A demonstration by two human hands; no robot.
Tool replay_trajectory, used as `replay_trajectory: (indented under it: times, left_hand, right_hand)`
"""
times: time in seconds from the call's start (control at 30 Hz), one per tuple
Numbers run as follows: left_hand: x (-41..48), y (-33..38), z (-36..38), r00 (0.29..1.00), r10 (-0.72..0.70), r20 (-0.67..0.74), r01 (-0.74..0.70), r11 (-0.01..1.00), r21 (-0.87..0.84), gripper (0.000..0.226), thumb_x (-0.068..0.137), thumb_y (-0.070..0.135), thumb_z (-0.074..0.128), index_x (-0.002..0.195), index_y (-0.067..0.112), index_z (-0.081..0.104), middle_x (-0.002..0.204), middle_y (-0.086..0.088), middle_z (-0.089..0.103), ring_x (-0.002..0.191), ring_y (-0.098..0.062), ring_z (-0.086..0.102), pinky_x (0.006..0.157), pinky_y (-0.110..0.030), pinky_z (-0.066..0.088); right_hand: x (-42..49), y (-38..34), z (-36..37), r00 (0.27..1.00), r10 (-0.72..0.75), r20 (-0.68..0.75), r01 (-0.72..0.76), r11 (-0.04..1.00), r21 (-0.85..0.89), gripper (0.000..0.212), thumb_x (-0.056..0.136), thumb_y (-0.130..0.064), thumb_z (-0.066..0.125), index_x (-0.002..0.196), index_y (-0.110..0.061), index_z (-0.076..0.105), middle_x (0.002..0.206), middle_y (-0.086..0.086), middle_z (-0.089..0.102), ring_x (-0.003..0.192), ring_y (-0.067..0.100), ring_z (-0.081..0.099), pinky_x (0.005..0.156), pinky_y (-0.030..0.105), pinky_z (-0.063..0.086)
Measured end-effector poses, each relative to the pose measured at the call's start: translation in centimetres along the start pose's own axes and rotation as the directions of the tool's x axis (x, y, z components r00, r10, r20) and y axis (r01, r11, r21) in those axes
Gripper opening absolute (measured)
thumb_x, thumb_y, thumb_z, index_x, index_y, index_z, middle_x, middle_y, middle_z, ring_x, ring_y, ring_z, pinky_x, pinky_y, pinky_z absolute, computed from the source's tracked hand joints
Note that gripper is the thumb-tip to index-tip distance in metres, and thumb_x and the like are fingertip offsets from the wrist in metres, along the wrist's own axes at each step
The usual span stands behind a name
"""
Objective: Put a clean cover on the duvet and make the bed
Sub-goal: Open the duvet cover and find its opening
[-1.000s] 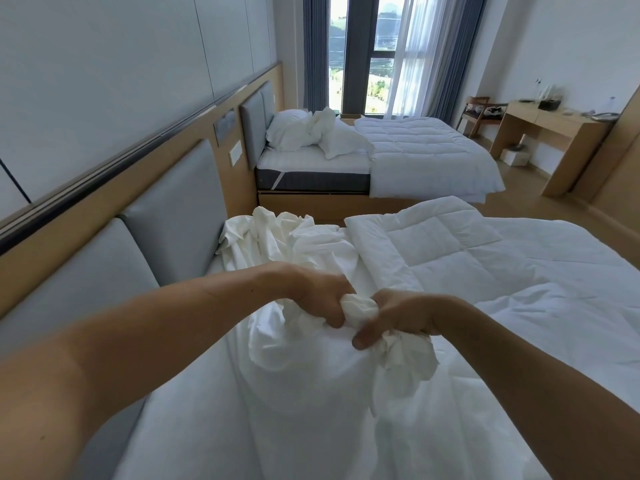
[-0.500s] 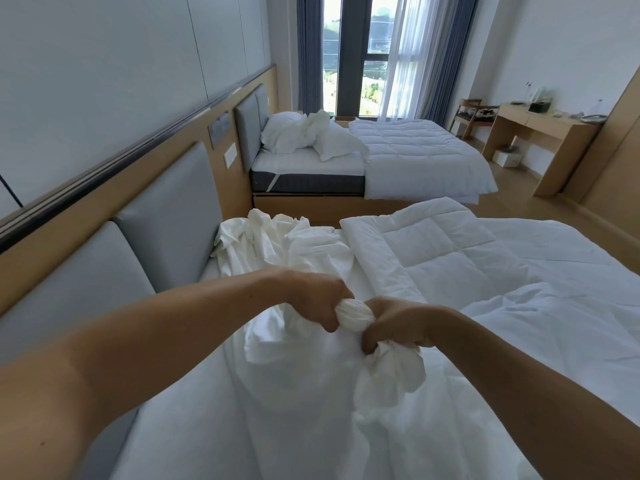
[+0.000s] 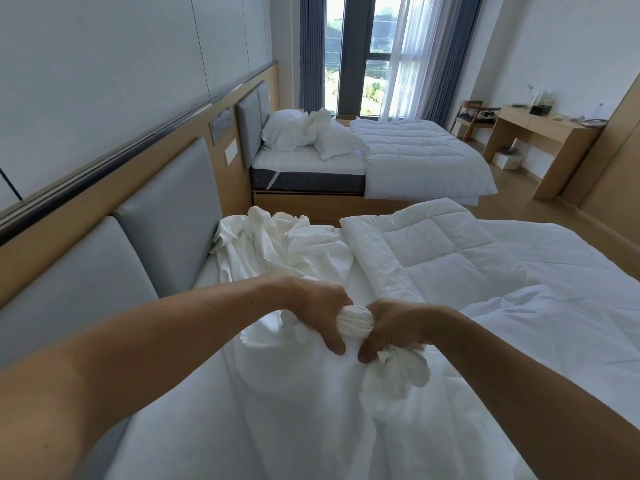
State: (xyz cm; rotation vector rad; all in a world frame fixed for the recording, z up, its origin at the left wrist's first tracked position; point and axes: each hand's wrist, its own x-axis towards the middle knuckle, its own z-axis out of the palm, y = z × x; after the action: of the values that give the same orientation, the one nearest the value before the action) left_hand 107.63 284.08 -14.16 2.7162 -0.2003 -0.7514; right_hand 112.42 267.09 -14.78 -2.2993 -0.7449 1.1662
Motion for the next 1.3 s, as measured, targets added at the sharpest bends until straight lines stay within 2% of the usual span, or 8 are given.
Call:
replay_trajectory:
  times: [0.2,0.4,0.53,0.7,0.83,1.0,1.17,1.3]
  left_hand:
    - [-0.1,0.0,-0.5,0.994,0.072,-0.085,-0.069,0.997,0.039,0.025,0.078,0.017,0.076,0.101,0.016,0.064,0.091,-0.003,0.068,0.079,-0.019,0.061,0.07,-0.029,0.05]
    - [0.0,-0.5,-0.8,0.995,0.077,-0.056,-0.077,0.997,0.003,0.025,0.08,0.011,0.071,0.099,0.022,0.06,0.087,0.004,0.063,0.077,-0.015,0.058,0.064,-0.023,0.046]
    - [0.2,-0.3,-0.7,0.997,0.072,-0.04,-0.073,0.997,-0.039,0.033,0.08,0.01,0.071,0.112,0.014,0.064,0.097,0.001,0.067,0.084,-0.016,0.061,0.072,-0.026,0.05]
    - [0.6,-0.3,-0.8,0.998,0.049,-0.047,-0.051,0.998,-0.037,0.029,0.084,0.021,0.07,0.112,0.017,0.062,0.105,-0.003,0.068,0.096,-0.022,0.064,0.085,-0.037,0.053]
    - [0.4,-0.9,-1.4,0.998,0.03,-0.048,-0.031,0.999,-0.028,0.033,0.073,0.036,0.083,0.098,0.027,0.063,0.091,0.007,0.069,0.083,-0.014,0.066,0.077,-0.03,0.055]
    - [0.8,-1.7,-1.4,0.966,0.141,-0.219,-0.117,0.986,0.119,0.035,0.073,0.023,0.082,0.089,0.028,0.051,0.086,0.004,0.06,0.079,-0.018,0.058,0.069,-0.026,0.043]
    - [0.7,-2.2,-1.5,0.955,0.177,-0.236,-0.147,0.979,0.14,0.04,0.07,0.034,0.087,0.087,0.031,0.05,0.088,0.007,0.06,0.08,-0.016,0.058,0.07,-0.027,0.044]
    - [0.6,-2.2,-1.7,0.961,0.185,-0.204,-0.148,0.972,0.183,0.042,0.068,0.039,0.088,0.088,0.031,0.053,0.091,0.004,0.064,0.082,-0.017,0.06,0.073,-0.029,0.049]
  right_hand:
    - [0.1,0.4,0.3,0.996,-0.087,-0.021,0.088,0.994,0.069,0.024,0.07,0.009,0.073,0.085,-0.01,0.066,0.079,0.004,0.064,0.072,0.016,0.063,0.069,0.031,0.057]
    - [-0.3,0.4,0.0,0.994,-0.11,-0.002,0.108,0.975,0.194,0.033,0.077,0.011,0.059,0.102,-0.008,0.068,0.08,0.001,0.066,0.072,0.014,0.064,0.063,0.027,0.055]
    - [-0.4,0.2,-0.5,1.0,-0.028,-0.005,0.028,0.98,0.196,0.019,0.078,-0.003,0.069,0.097,-0.008,0.071,0.081,0.005,0.069,0.072,0.019,0.067,0.07,0.032,0.057]
    - [-0.2,-0.5,-0.8,0.996,0.015,-0.088,-0.009,0.998,0.066,0.03,0.071,-0.029,0.087,0.096,-0.019,0.073,0.086,-0.002,0.074,0.08,0.015,0.07,0.073,0.028,0.057]
    - [0.1,-0.4,-0.5,0.98,-0.095,-0.176,0.094,0.995,-0.012,0.022,0.074,-0.016,0.082,0.092,-0.018,0.071,0.078,-0.006,0.068,0.073,0.011,0.065,0.06,0.018,0.051]
    - [0.9,0.1,0.4,0.945,-0.175,-0.275,0.227,0.959,0.172,0.034,0.074,0.004,0.074,0.099,-0.018,0.071,0.083,-0.002,0.069,0.076,0.011,0.065,0.063,0.018,0.055]
    - [1.0,0.5,0.2,0.963,-0.202,-0.18,0.253,0.906,0.34,0.037,0.073,0.007,0.075,0.104,-0.013,0.07,0.095,0.006,0.072,0.09,0.021,0.069,0.077,0.031,0.059]
    - [0.9,0.4,0.5,0.984,-0.166,-0.056,0.175,0.908,0.38,0.034,0.076,0.009,0.069,0.103,-0.012,0.069,0.089,0.005,0.072,0.084,0.021,0.069,0.072,0.033,0.057]
